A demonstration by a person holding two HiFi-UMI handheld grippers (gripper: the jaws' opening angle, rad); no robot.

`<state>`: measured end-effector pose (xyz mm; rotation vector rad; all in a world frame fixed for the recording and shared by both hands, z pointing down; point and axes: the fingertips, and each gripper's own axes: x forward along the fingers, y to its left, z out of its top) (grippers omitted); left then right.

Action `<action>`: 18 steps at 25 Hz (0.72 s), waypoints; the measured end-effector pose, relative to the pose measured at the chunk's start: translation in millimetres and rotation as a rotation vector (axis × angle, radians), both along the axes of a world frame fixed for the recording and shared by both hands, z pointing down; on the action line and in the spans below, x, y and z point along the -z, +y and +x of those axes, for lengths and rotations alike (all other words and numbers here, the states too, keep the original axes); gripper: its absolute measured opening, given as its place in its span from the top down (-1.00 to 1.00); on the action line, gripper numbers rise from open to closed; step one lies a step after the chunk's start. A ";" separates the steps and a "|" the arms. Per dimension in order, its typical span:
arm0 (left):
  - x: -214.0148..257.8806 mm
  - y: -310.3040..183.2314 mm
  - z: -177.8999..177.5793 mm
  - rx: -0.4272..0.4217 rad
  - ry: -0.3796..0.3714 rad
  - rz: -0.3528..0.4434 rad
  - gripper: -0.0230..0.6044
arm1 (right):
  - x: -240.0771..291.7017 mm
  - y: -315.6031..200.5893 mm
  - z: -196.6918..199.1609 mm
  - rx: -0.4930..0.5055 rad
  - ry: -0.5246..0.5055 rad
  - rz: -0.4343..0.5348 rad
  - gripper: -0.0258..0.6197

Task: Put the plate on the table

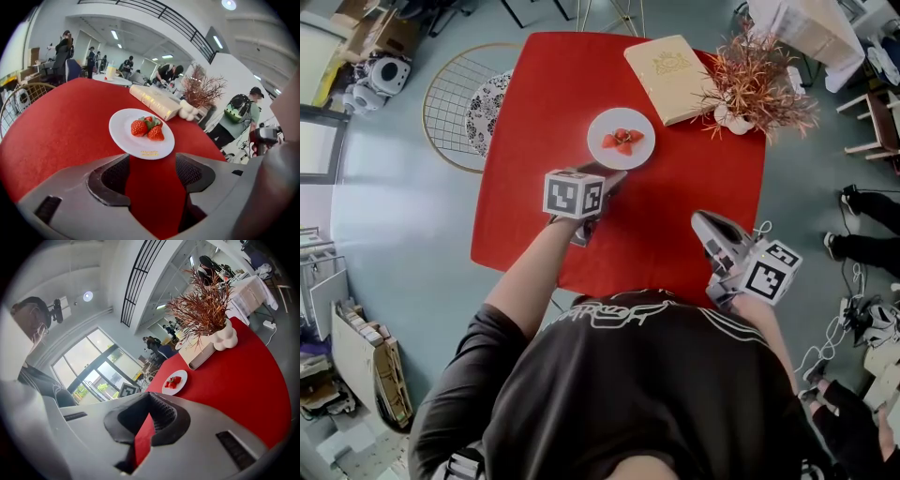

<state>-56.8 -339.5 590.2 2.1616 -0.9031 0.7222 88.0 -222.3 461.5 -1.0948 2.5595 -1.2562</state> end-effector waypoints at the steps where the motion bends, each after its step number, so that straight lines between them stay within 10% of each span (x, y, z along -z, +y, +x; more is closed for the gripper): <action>1: 0.1 1.0 -0.3 -0.008 -0.016 0.014 -0.06 | 1.3 0.6 -0.8 0.000 0.000 0.003 0.90; 11: 11.2 10.3 -25.0 0.098 0.093 0.019 0.15 | 15.2 9.6 -12.3 0.009 0.038 0.042 0.90; 18: 96.0 50.6 -18.2 0.038 0.344 0.061 0.78 | 36.3 20.6 -33.3 0.013 0.043 0.102 0.90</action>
